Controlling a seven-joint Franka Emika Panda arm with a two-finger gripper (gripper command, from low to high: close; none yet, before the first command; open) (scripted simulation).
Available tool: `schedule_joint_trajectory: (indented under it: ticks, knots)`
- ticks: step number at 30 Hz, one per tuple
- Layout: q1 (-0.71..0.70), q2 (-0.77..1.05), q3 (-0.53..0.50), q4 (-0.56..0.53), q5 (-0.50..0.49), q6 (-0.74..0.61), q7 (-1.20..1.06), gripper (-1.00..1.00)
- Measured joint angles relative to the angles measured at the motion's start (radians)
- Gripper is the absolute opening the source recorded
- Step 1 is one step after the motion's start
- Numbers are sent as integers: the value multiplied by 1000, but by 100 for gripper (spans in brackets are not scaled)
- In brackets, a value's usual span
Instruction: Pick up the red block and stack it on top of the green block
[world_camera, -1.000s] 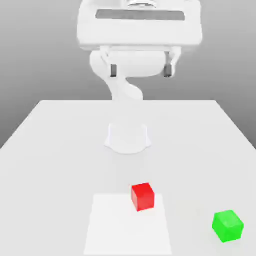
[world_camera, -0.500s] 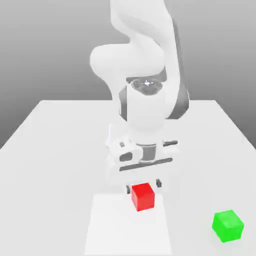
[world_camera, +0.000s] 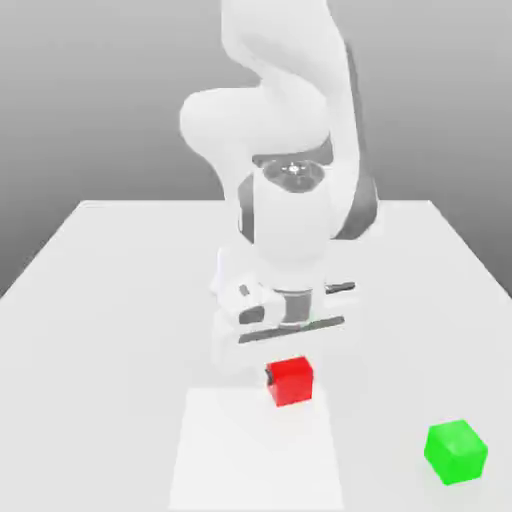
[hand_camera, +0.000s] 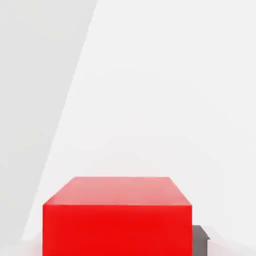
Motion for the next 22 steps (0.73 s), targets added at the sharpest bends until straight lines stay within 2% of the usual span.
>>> schedule_joint_trajectory:
  ticks: [3,14,18,19,22]
  knots:
    - [52,-7,19,63,3,-69,-66,-100]
    - [240,186,140,450,-37,-267,-397,-100]
    - [260,317,134,486,-83,-173,-392,-100]
    - [266,346,127,488,-93,-147,-386,100]
    - [266,346,127,488,-93,-147,-386,100]
